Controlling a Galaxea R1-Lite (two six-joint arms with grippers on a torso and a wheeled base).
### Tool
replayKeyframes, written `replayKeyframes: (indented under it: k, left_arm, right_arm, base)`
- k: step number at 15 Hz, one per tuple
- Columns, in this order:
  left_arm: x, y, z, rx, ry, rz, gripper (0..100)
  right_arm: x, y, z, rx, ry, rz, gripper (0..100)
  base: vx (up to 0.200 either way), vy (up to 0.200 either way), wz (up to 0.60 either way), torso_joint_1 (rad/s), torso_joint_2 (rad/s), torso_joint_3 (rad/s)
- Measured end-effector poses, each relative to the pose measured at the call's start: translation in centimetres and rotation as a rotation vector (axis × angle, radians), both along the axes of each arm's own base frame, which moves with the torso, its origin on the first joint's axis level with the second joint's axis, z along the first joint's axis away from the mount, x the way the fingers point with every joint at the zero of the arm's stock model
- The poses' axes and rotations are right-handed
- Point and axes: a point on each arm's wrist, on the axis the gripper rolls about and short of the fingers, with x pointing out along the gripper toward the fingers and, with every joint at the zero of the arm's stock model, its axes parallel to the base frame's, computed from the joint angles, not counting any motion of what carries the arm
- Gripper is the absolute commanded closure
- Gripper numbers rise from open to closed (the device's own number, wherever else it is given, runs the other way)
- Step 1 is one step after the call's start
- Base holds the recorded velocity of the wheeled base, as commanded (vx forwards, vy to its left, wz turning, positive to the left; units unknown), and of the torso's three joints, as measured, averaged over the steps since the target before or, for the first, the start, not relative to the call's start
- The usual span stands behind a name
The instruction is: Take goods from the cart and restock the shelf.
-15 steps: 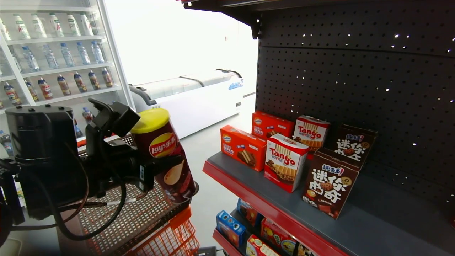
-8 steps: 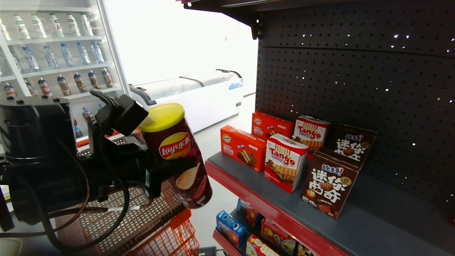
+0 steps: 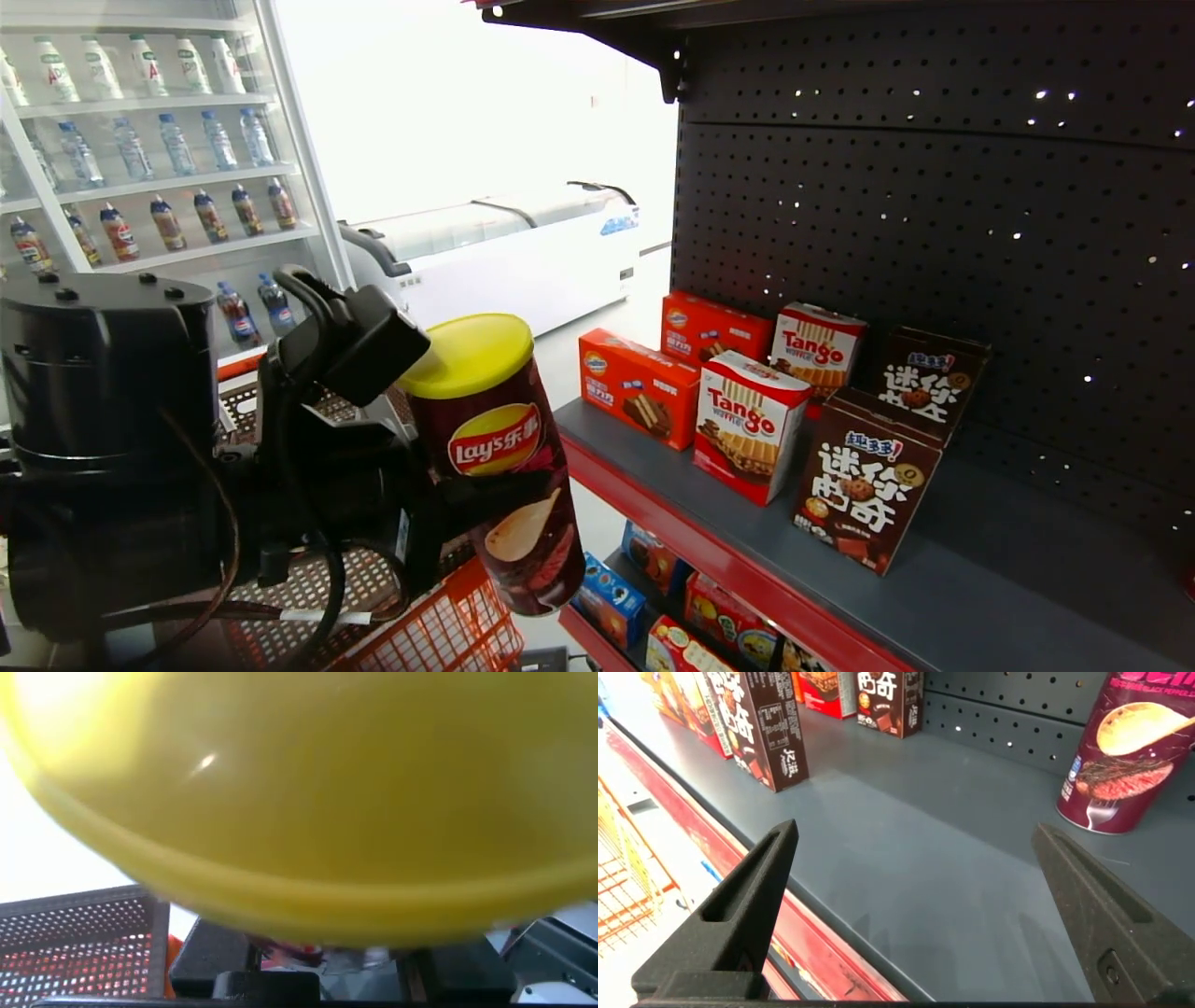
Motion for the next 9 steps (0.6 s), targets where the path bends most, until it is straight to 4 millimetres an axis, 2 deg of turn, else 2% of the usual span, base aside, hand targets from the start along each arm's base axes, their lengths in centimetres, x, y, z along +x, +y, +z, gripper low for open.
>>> replayKeyframes:
  k: [3,9]
  left_arm:
    - [-0.7,0.1,-0.2,0.003,0.013,-0.022,100]
    - [-2.2,-0.4,0.1,-0.002,0.003,-0.081,100]
  right_arm:
    - [0.0,0.0,0.0,0.001,0.0,-0.001,0]
    - [0.0,0.0,0.0,0.001,0.001,0.0,0]
  base:
    - [0.0,0.0,0.0,0.0,0.0,0.0]
    - [0.0,0.0,-0.6,0.002,0.0,0.004]
